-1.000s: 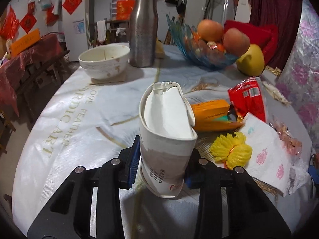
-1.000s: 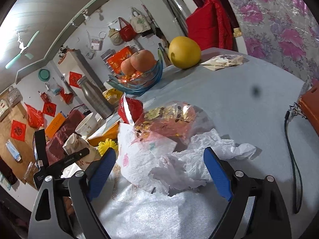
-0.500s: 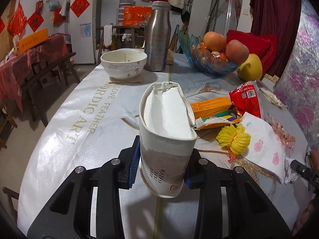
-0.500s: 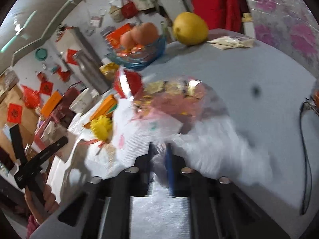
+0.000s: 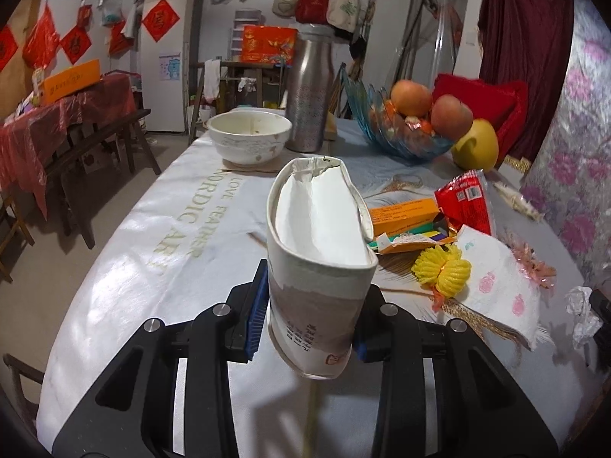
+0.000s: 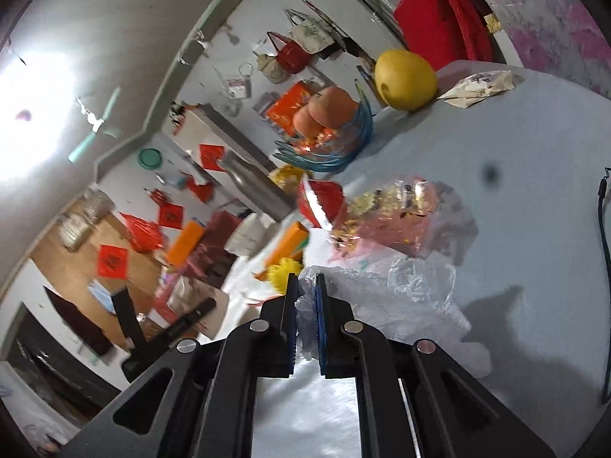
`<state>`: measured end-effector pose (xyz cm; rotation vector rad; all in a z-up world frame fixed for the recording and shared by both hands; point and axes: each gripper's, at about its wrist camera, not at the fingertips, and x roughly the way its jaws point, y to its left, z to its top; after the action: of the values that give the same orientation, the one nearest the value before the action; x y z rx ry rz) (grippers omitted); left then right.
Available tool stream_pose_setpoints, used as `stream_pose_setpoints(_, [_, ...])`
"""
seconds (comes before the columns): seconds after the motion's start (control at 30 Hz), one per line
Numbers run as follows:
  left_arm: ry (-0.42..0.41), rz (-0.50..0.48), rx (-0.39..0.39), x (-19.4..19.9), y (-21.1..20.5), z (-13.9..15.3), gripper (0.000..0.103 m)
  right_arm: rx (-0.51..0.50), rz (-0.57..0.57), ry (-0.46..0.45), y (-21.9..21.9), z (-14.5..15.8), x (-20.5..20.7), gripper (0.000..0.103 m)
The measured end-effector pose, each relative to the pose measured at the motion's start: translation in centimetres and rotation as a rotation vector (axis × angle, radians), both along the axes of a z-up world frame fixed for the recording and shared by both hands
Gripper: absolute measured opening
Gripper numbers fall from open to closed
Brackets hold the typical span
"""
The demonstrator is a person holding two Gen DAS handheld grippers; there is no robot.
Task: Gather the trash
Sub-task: 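Close the right tool on the crumpled clear plastic while the left tool holds the cup, then carry both items to the red wastebasket and open the left tool to drop the cup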
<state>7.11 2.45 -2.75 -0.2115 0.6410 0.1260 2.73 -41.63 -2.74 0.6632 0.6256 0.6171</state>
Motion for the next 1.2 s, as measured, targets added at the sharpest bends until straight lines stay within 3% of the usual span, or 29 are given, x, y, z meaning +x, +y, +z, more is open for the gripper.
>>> stream_pose_setpoints(0.27, [-0.043, 0.079, -0.024, -7.3, 5.1, 2.5, 0.037, -0.027, 0.085, -0.06, 3.5, 2.2, -2.2, 0.009])
stream_pose_setpoints(0.47, [-0.084, 0.2, 0.043, -13.5, 8.8, 3.7, 0.037, -0.054, 0.173, -0.098, 7.4, 3.5, -4.0, 0.009])
stream_pose_setpoints(0.83, [-0.039, 0.446, -0.025, -20.8, 19.3, 2.2, 0.037, 0.012, 0.394, -0.041, 14.4, 3.9, -4.8, 0.009])
stream_pose_setpoints(1.07, [0.025, 0.597, -0.039, -24.1, 25.2, 0.1, 0.037, -0.051, 0.515, -0.041, 21.5, 5.3, -5.5, 0.009])
stream_pose_setpoints(1.2, [0.079, 0.673, -0.09, -26.0, 28.6, -2.2, 0.037, -0.097, 0.608, -0.058, 26.7, 5.9, -6.4, 0.009])
